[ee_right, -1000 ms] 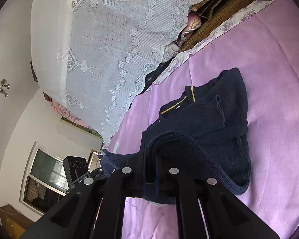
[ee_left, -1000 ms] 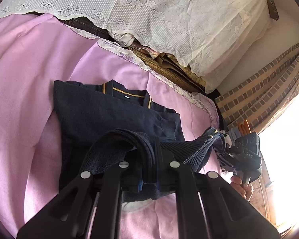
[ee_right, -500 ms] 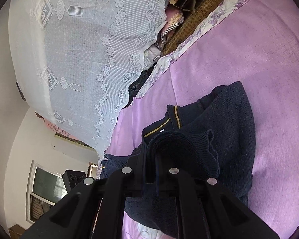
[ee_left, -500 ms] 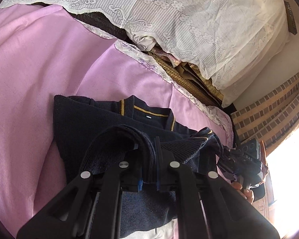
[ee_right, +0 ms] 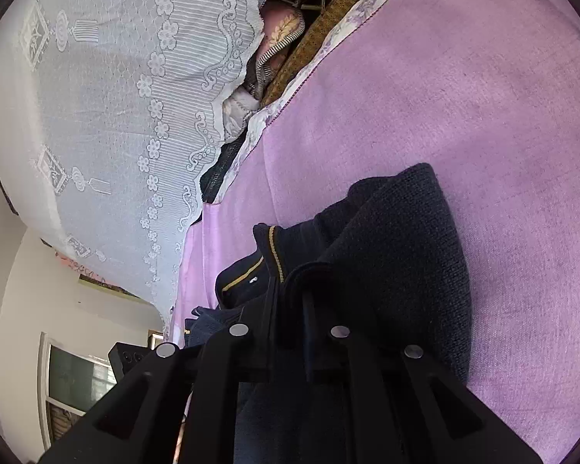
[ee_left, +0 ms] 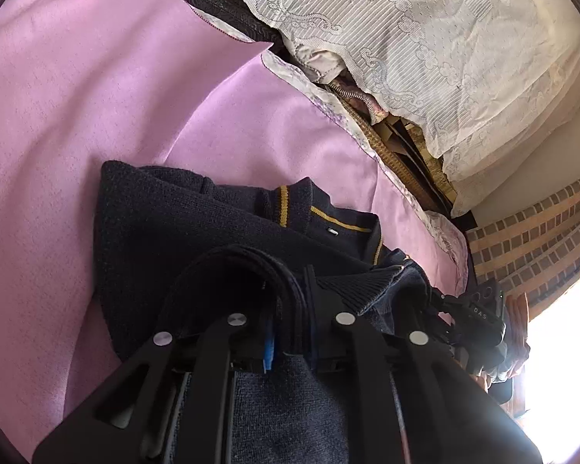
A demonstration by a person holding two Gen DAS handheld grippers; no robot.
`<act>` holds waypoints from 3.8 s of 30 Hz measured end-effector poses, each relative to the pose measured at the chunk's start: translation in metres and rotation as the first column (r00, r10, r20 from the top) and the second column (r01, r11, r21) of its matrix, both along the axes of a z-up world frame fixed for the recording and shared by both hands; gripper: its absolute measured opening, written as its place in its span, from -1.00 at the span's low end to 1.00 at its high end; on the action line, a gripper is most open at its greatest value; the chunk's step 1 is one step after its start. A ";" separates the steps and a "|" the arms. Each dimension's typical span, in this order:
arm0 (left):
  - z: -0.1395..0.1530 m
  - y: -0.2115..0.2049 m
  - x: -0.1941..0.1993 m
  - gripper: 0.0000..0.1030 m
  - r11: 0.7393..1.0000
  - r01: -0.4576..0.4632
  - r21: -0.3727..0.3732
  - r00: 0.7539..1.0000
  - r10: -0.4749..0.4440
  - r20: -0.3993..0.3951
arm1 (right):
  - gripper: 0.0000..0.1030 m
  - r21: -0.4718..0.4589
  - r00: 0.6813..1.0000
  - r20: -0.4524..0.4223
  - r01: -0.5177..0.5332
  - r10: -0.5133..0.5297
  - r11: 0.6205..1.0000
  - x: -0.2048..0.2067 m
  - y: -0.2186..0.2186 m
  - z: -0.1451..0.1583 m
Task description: Fold small clothes
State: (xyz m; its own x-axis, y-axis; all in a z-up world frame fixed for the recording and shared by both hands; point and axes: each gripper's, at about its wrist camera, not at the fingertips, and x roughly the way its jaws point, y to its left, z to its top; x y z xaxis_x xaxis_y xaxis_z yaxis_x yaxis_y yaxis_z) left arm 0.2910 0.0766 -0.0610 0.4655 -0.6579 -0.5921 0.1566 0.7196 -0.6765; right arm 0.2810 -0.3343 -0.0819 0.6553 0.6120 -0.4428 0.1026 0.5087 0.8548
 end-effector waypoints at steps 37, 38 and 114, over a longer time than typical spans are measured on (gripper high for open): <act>0.048 -0.051 -0.042 0.33 0.957 0.045 0.285 0.971 -0.110 0.215 | -0.50 -0.317 0.977 0.132 -0.116 0.165 0.941 -0.014 0.084 0.054; 0.046 -0.062 -0.046 0.40 0.938 0.042 0.345 0.965 -0.127 0.228 | -0.50 -0.329 0.978 0.107 -0.133 0.177 0.935 -0.014 0.090 0.047; 0.016 0.041 -0.088 0.84 0.977 -0.133 0.168 0.990 0.121 0.078 | -0.19 -0.506 0.969 0.143 -0.103 0.202 0.857 -0.095 0.163 0.063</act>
